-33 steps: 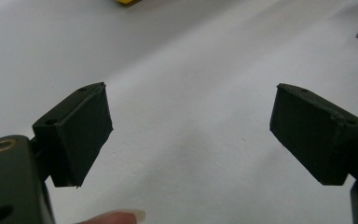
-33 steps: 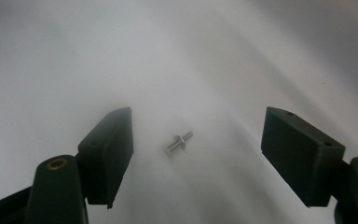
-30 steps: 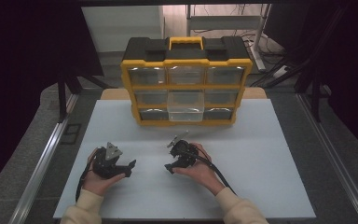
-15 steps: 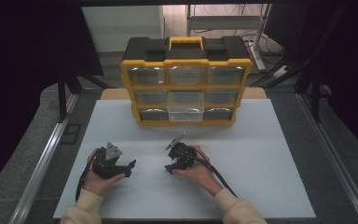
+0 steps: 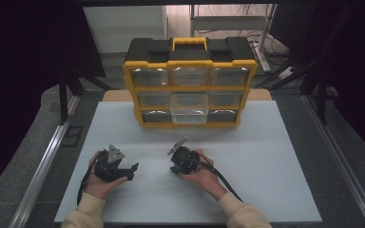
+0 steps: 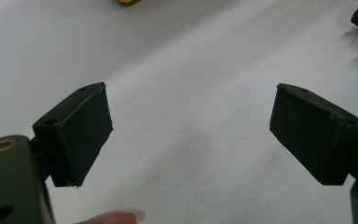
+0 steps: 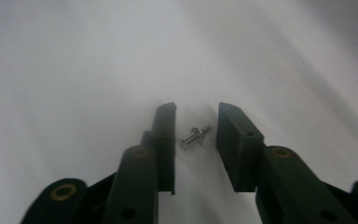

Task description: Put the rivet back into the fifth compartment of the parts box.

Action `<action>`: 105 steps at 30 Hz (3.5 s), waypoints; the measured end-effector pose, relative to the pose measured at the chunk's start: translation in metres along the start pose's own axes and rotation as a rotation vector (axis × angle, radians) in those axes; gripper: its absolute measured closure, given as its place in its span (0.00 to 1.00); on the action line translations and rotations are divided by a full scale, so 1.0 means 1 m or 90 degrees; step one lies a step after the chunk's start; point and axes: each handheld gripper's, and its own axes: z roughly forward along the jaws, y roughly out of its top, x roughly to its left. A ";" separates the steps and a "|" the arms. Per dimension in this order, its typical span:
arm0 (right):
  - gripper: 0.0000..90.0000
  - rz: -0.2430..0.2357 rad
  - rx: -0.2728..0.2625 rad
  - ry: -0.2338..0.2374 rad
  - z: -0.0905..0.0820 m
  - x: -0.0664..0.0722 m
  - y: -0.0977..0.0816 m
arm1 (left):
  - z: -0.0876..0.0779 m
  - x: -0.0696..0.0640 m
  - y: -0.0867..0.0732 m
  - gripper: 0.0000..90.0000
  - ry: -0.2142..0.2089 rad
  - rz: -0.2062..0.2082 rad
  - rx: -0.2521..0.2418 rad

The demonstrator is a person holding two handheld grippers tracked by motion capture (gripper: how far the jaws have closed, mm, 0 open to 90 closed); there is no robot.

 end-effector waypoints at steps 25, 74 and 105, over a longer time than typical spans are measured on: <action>0.92 0.022 -0.009 0.022 -0.001 -0.008 -0.003 | 0.000 0.001 0.000 0.15 0.001 -0.001 -0.001; 0.92 0.061 -0.106 0.029 -0.065 -0.030 -0.002 | 0.000 0.001 0.000 0.15 0.003 -0.001 -0.004; 0.92 0.050 -0.172 0.012 -0.114 -0.030 0.006 | 0.000 0.001 0.000 0.15 0.004 -0.002 -0.006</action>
